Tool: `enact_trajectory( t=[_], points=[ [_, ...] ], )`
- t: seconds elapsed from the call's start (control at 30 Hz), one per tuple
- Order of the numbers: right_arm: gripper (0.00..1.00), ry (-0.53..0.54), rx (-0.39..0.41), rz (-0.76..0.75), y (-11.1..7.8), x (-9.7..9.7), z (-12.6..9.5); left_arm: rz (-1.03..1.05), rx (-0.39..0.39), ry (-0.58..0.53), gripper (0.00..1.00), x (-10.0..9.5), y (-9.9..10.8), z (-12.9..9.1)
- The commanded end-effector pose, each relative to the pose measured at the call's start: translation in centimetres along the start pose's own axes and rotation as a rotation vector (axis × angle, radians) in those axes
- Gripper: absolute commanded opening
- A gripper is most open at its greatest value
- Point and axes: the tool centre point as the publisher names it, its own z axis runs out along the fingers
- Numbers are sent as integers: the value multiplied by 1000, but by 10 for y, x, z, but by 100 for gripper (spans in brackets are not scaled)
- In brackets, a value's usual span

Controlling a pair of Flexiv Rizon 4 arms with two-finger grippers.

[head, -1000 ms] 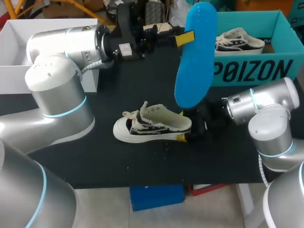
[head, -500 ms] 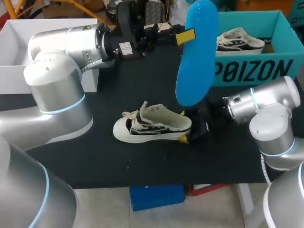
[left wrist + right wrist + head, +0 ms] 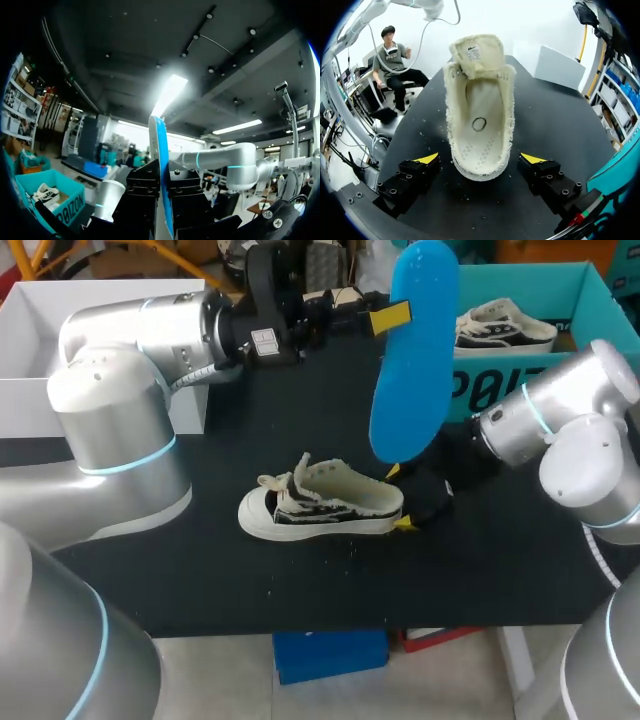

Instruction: Take the shoe out of the shoebox, open the shoe tongue, remove and reinsert the insole, then place the shoe into the shoebox

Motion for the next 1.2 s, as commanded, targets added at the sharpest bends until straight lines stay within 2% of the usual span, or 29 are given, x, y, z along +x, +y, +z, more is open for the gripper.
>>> enact_trajectory(
  t=[0.03,0.23,0.47,1.03,1.13,1.2],
  points=[
    [100,21,286,-7,11,-1,-5,1,0,-2,0,0,1,2],
    [100,-1,427,-30,20,1,-5,1,0,-2,0,0,1,2],
    [100,-29,524,-41,27,1,-5,1,0,-2,0,0,1,2],
    [100,-15,598,-84,43,-5,4,1,0,-2,0,0,1,2],
    [100,-11,618,-91,43,-6,6,1,0,-2,0,0,1,2],
    [100,-1,662,-105,44,-7,7,1,0,-2,0,0,1,2]
  ],
)
